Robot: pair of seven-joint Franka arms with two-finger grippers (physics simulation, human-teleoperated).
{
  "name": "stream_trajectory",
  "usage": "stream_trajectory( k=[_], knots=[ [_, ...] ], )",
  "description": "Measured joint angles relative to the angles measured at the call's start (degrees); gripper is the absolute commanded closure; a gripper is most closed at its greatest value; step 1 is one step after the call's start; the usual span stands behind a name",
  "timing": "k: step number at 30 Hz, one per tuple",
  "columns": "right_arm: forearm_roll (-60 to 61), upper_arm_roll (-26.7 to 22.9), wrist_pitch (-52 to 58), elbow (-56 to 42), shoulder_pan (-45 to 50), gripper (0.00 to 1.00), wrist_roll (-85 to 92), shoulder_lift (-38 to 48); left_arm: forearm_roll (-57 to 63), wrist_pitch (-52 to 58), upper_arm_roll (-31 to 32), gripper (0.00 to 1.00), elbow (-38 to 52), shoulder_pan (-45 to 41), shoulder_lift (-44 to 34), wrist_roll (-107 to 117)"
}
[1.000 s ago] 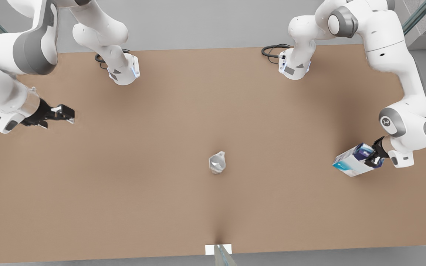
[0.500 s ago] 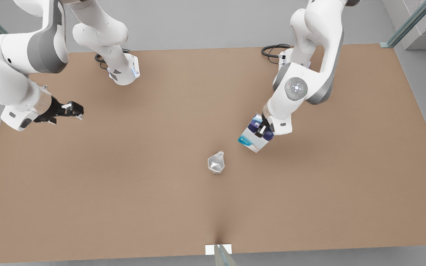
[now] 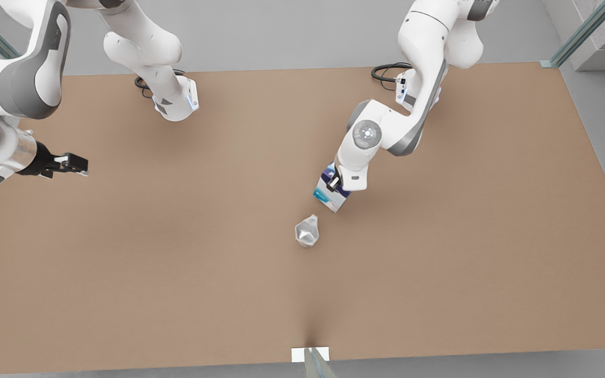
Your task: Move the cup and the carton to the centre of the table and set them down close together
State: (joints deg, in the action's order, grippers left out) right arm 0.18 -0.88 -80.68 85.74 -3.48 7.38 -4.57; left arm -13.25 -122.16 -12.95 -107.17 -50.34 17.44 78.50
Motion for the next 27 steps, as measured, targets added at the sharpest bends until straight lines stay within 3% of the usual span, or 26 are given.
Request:
stream_trajectory(
  k=[3, 4, 5, 9, 12, 18, 20, 21, 23, 26, 27],
  knots=[
    [0.0, -0.1, 0.0, 0.0, 0.5, 0.0, -0.1, 0.0, -0.2, -0.6, 0.0, 0.15, 0.2, 0.0, 0.9, -0.2],
    [0.0, -0.1, 0.0, 0.0, -0.2, 0.0, -0.1, 0.0, -0.2, -0.5, 0.0, 0.04, 0.2, 0.0, 0.9, -0.2],
    [0.0, -0.1, 0.0, 0.0, -0.7, 0.0, -0.1, 0.0, -0.3, -0.5, 0.0, 0.01, 0.2, 0.0, 0.9, -0.3],
    [-0.1, 0.1, 0.1, -1.1, 0.5, 0.0, -0.2, -0.9, -0.4, -0.5, 0.0, 0.0, 0.3, 0.0, 1.2, -0.2],
    [-1.5, 0.3, -2.9, -6.6, 0.8, 0.0, -1.6, -9.1, -0.4, 0.3, -0.1, 0.0, 0.3, 0.0, 0.9, -0.4],
    [-1.3, 0.3, -2.9, -6.5, 0.6, 0.0, -1.2, -9.2, -0.1, 1.3, -0.4, 0.0, 0.5, 0.2, -0.5, -0.5],
    [-1.4, 0.3, -3.1, -6.5, 0.7, 0.0, -1.3, -8.8, 0.6, 5.6, -0.6, 0.0, 1.9, 0.7, -2.3, -0.6],
    [-1.4, 0.3, -2.9, -6.5, 0.6, 0.0, -1.2, -8.9, 1.7, 12.8, -0.6, 0.0, 4.7, 1.6, -5.0, -1.4],
    [-1.4, 0.3, -2.8, -6.6, 0.6, 0.0, -0.8, -8.9, 3.8, 28.7, -3.1, 0.0, 13.2, 9.3, -9.8, -27.8],
    [-1.4, 0.3, -2.7, -6.6, 0.6, 0.0, -0.9, -8.7, 7.8, 30.9, -3.8, 0.0, 16.0, 26.3, -12.7, -78.5],
    [-1.4, 0.3, -2.7, -6.6, 0.6, 0.0, -0.8, -8.8, 8.6, 30.4, -5.0, 0.0, 16.1, 27.7, -12.5, -79.7]
  ],
)
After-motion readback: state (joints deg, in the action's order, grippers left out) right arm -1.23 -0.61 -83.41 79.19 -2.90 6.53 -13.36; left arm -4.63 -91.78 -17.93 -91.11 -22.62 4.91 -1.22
